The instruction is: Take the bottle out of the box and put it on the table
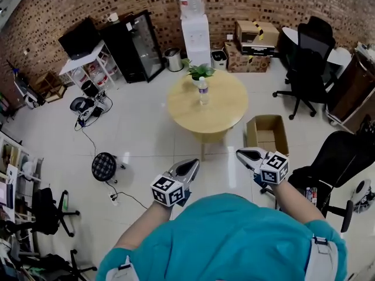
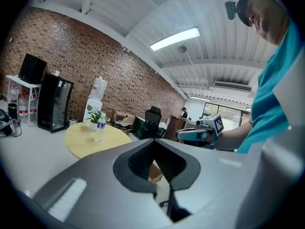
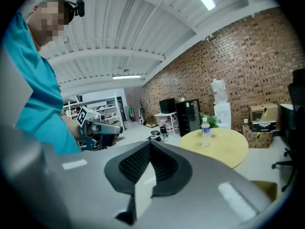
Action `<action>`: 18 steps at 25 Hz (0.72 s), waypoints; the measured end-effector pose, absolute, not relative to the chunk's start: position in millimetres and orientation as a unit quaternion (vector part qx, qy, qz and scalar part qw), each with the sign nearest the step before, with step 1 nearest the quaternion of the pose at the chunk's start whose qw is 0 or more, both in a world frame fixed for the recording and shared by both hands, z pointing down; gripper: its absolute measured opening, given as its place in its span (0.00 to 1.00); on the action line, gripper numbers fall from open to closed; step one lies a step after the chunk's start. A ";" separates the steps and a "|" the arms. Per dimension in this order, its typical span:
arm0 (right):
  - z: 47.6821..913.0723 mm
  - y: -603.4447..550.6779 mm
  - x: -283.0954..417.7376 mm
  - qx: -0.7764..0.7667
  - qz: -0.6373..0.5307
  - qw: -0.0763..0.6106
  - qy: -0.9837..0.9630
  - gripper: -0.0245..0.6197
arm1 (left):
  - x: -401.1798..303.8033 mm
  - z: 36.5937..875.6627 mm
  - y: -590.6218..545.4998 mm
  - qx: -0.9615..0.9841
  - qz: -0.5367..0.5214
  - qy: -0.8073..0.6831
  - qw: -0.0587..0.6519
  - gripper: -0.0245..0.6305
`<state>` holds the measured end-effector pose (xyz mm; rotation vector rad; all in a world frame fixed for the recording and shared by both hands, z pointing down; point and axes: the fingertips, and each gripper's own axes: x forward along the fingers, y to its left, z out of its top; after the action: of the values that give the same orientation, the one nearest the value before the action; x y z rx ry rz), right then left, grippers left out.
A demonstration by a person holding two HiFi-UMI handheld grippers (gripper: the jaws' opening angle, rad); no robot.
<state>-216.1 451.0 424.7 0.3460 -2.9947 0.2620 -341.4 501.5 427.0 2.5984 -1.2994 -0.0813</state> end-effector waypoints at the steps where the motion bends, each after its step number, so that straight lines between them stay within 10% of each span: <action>1: 426.0 459.1 -206.2 0.118 0.086 0.057 -0.988 0.04 | -331.7 424.9 510.6 0.889 -0.029 -0.443 0.113 0.04; 18: 471.1 529.1 -3.9 0.084 0.104 0.020 -0.991 0.04 | -104.7 450.8 584.4 0.878 0.000 -0.466 0.104 0.04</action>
<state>-3.9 529.1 471.1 0.2597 -3.0740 0.3232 -104.7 584.4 450.8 2.5905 -1.3756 -0.0001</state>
